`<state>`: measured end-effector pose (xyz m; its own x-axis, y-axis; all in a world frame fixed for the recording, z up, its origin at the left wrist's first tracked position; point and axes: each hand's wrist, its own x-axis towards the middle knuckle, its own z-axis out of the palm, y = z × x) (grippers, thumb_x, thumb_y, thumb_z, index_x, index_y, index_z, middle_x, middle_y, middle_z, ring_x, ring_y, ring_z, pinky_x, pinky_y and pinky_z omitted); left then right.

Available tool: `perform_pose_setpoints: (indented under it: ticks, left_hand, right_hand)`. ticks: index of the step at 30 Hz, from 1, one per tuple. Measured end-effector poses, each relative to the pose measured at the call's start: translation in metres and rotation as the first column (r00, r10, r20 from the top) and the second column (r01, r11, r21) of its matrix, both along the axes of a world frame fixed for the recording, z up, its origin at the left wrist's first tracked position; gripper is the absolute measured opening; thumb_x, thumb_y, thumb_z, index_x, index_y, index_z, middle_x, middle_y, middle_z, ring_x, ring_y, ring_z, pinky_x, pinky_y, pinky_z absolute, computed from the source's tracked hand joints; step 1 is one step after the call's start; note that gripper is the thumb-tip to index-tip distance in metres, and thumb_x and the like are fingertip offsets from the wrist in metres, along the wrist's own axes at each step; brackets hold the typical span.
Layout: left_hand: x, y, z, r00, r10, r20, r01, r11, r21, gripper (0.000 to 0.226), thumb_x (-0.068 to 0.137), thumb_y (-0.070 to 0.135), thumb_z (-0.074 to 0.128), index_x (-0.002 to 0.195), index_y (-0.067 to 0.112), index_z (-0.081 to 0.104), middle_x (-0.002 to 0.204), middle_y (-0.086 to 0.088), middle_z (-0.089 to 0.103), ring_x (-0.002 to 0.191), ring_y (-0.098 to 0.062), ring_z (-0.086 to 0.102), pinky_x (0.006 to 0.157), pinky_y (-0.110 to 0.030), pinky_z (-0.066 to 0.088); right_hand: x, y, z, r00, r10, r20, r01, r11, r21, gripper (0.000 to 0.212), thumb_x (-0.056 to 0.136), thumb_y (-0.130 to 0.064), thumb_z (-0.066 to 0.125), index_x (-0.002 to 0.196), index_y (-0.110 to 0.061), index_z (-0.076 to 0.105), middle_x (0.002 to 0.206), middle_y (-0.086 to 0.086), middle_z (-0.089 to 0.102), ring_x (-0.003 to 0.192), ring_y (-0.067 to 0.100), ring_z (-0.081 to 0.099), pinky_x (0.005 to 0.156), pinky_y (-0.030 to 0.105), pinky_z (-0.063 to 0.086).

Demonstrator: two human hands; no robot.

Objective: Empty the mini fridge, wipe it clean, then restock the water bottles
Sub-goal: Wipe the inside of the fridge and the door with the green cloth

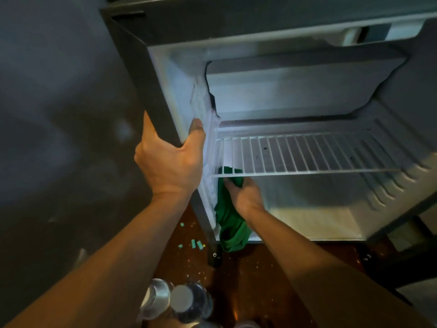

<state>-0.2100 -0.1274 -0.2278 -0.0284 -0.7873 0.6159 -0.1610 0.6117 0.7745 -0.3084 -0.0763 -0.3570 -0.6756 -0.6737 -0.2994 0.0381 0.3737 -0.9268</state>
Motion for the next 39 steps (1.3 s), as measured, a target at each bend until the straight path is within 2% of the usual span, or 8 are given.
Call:
perform_pose_setpoints:
  ticks: [4, 9, 16, 20, 23, 28, 33, 39]
  left_hand:
    - [0.002, -0.002, 0.0, 1.0, -0.019, 0.012, 0.019, 1.0, 0.012, 0.08, 0.073, 0.049, 0.066, 0.131, -0.004, 0.051, 0.108, -0.003, 0.066, 0.101, -0.024, 0.065, 0.091, -0.043, 0.053]
    - [0.001, 0.001, 0.0, 0.999, -0.045, 0.003, 0.045, 0.999, 0.03, 0.05, 0.076, 0.041, 0.069, 0.117, 0.016, 0.055, 0.096, 0.022, 0.061, 0.09, -0.004, 0.066, 0.087, -0.037, 0.056]
    - [-0.002, 0.0, -0.005, 0.996, -0.065, -0.062, 0.066, 0.998, 0.016, 0.061, 0.078, 0.037, 0.07, 0.126, 0.003, 0.054, 0.108, 0.001, 0.066, 0.1, -0.012, 0.067, 0.091, -0.038, 0.054]
    - [-0.003, -0.003, -0.007, 0.994, -0.068, -0.082, 0.07, 0.997, 0.02, 0.056, 0.079, 0.036, 0.071, 0.126, 0.012, 0.052, 0.109, 0.01, 0.064, 0.104, -0.009, 0.066, 0.093, -0.037, 0.053]
    - [-0.003, -0.004, -0.007, 0.995, -0.062, -0.078, 0.062, 0.998, -0.006, 0.053, 0.08, 0.034, 0.071, 0.125, 0.014, 0.052, 0.112, 0.005, 0.065, 0.104, -0.01, 0.065, 0.094, -0.037, 0.052]
    - [-0.005, -0.003, -0.007, 0.995, -0.065, -0.08, 0.06, 0.997, -0.057, 0.045, 0.08, 0.029, 0.07, 0.118, 0.027, 0.047, 0.108, 0.011, 0.062, 0.102, -0.008, 0.065, 0.094, -0.036, 0.052]
    - [-0.006, -0.005, -0.007, 0.994, -0.068, -0.082, 0.064, 0.997, -0.044, 0.055, 0.079, 0.03, 0.07, 0.126, 0.009, 0.051, 0.11, 0.003, 0.064, 0.103, -0.011, 0.066, 0.094, -0.037, 0.052]
    - [-0.005, -0.006, -0.007, 0.993, -0.088, -0.083, 0.086, 0.996, -0.028, 0.061, 0.079, 0.032, 0.071, 0.129, 0.002, 0.051, 0.112, 0.001, 0.065, 0.105, -0.014, 0.066, 0.094, -0.04, 0.052]
  right_hand:
    - [0.022, 0.032, -0.008, 0.977, 0.168, -0.129, -0.179, 0.981, -0.075, 0.024, 0.092, -0.042, 0.057, 0.114, -0.032, 0.057, 0.111, 0.0, 0.063, 0.097, 0.019, 0.064, 0.086, 0.041, 0.054]
    - [-0.009, -0.01, 0.005, 0.984, 0.096, -0.148, -0.093, 0.995, 0.026, 0.039, 0.089, -0.053, 0.054, 0.115, -0.025, 0.059, 0.11, 0.003, 0.064, 0.101, 0.025, 0.063, 0.091, 0.042, 0.052]
    - [0.019, 0.036, -0.006, 0.932, 0.196, -0.306, -0.221, 0.974, -0.048, 0.03, 0.092, -0.041, 0.056, 0.12, -0.029, 0.056, 0.111, -0.002, 0.056, 0.099, 0.019, 0.059, 0.088, 0.038, 0.05]
    - [-0.007, -0.004, 0.006, 0.973, 0.125, -0.194, -0.136, 0.99, -0.045, 0.032, 0.082, -0.055, 0.057, 0.104, -0.032, 0.059, 0.107, 0.005, 0.064, 0.096, 0.027, 0.064, 0.088, 0.045, 0.054]
    - [0.004, 0.005, 0.005, 0.986, 0.088, -0.142, -0.107, 0.985, -0.135, 0.019, 0.086, -0.047, 0.06, 0.099, -0.034, 0.057, 0.106, 0.002, 0.063, 0.094, 0.024, 0.065, 0.085, 0.045, 0.055]
    - [0.048, 0.044, -0.005, 0.99, 0.021, -0.139, -0.058, 0.963, -0.265, 0.019, 0.093, -0.031, 0.06, 0.108, -0.037, 0.051, 0.109, -0.01, 0.05, 0.098, 0.008, 0.057, 0.088, 0.028, 0.048]
    - [0.029, 0.021, 0.004, 1.0, -0.009, -0.023, 0.004, 0.971, -0.239, 0.015, 0.092, -0.032, 0.06, 0.106, -0.032, 0.055, 0.113, -0.003, 0.054, 0.099, 0.015, 0.059, 0.091, 0.041, 0.053]
    - [0.042, 0.039, 0.01, 0.918, -0.036, 0.394, 0.217, 0.878, -0.427, 0.014, 0.09, -0.028, 0.065, 0.103, -0.023, 0.064, 0.099, 0.006, 0.071, 0.092, 0.021, 0.069, 0.083, 0.041, 0.058]
